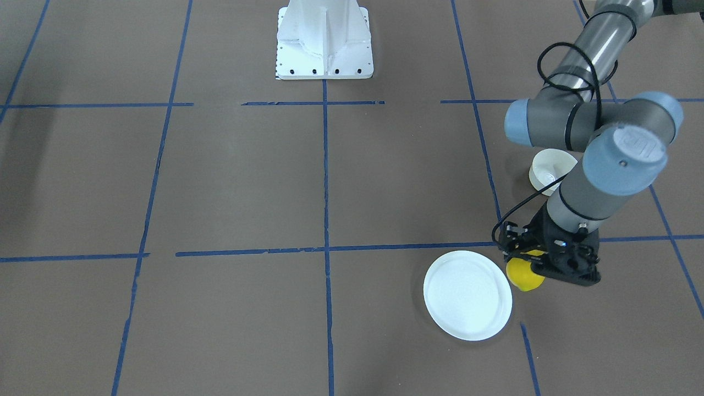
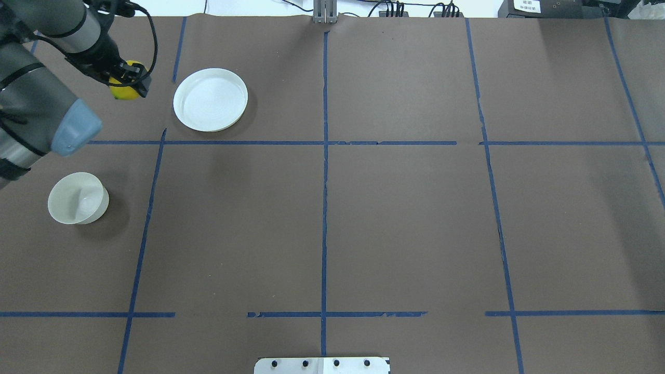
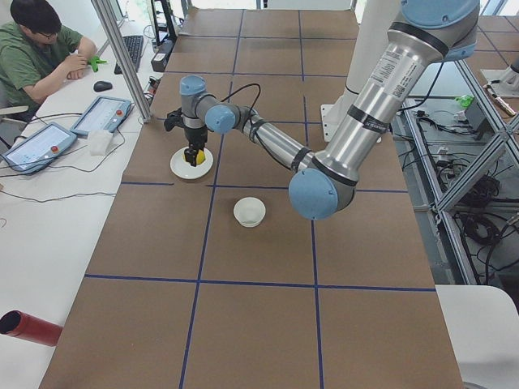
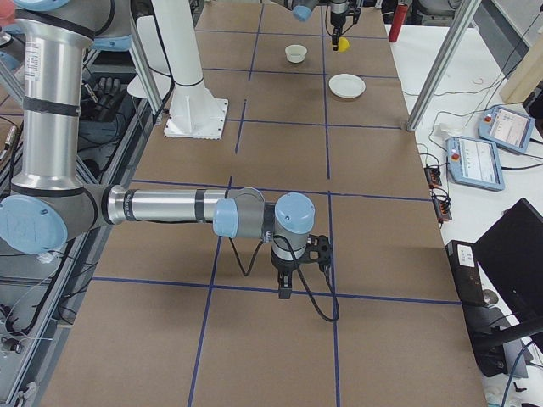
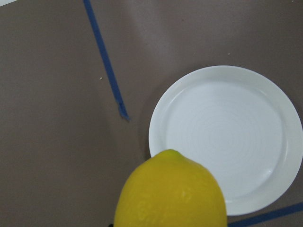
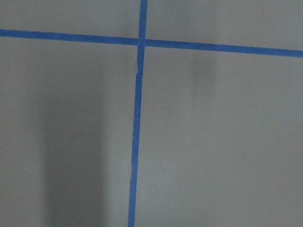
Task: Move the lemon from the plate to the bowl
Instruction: 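Lift the lemon with the left gripper and carry it over the white bowl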
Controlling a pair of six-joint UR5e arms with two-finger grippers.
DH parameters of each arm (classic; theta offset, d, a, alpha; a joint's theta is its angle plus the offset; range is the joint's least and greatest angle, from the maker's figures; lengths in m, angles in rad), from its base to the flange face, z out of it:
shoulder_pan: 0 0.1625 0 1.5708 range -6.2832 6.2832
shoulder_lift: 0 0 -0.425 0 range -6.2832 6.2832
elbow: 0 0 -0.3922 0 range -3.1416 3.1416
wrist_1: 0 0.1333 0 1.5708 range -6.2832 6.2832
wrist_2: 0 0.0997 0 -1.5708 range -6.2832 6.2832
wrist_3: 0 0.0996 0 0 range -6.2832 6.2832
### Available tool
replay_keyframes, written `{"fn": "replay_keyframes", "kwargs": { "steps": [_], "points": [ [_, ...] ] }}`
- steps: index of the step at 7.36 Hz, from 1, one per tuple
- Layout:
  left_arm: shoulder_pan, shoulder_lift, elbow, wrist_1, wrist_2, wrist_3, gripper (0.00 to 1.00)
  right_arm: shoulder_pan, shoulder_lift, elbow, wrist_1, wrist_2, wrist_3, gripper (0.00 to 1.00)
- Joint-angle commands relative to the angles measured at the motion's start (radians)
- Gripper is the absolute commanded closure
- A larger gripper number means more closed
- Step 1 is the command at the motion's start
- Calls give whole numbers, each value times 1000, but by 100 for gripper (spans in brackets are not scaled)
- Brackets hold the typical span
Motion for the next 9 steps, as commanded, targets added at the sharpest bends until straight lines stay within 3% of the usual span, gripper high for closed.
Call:
{"fn": "replay_keyframes", "kwargs": {
  "steps": [1,3,4,6,9],
  "points": [
    [-7,245,-230,25,-58,-81,78,0,1,0,0,1,0,0],
    [-6,437,-384,12,-60,-157,78,0,-1,0,0,-1,0,0],
    [-6,505,-401,-48,-60,-183,78,0,-1,0,0,-1,0,0],
    [12,608,-376,-279,-45,-331,78,0,1,0,0,-1,0,0],
    [91,596,-266,-431,-16,-443,79,0,1,0,0,-1,0,0]
  ]
}}
